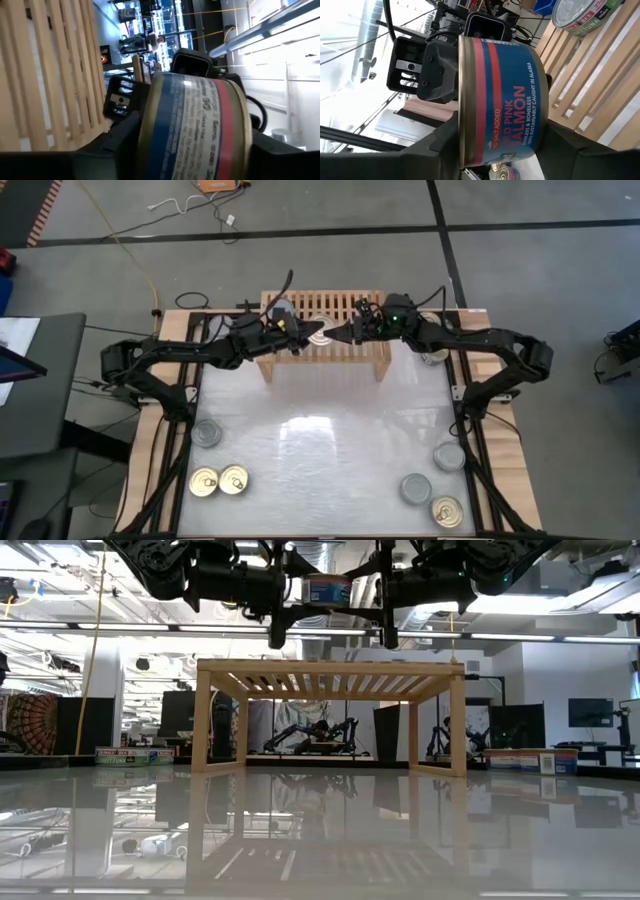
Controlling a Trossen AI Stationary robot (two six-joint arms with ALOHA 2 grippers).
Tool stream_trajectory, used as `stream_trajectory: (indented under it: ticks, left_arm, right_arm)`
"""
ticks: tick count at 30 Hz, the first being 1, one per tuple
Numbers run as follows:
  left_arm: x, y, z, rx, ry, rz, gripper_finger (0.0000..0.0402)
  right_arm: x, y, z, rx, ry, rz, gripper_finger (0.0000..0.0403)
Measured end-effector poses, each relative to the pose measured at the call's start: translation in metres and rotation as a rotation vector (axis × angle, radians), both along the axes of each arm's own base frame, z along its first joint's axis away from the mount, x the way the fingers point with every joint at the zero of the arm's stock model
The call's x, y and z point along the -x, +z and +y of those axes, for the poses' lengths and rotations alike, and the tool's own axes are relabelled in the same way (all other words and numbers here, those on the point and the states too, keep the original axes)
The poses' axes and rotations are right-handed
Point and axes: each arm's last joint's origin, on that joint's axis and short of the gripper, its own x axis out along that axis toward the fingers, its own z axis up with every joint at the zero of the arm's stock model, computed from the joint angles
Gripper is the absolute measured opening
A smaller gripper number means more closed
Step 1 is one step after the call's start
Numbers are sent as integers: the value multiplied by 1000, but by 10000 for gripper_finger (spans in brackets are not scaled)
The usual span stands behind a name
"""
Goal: Stack canned seafood by type on shelf
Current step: Put the blue and pink tuna can on the shelf
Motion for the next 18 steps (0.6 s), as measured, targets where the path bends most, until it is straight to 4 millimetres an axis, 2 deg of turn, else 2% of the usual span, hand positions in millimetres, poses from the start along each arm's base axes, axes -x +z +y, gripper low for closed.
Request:
stream_trajectory:
  ticks: [8, 18]
  left_arm:
    - [0, -3, 2, 10, 5, 26, 296]
    - [4, -3, 13, -22, 49, 36, 298]
  right_arm:
    - [1, 0, -1, -9, -5, -1, 227]
    - [11, -5, -18, -73, -26, 61, 228]
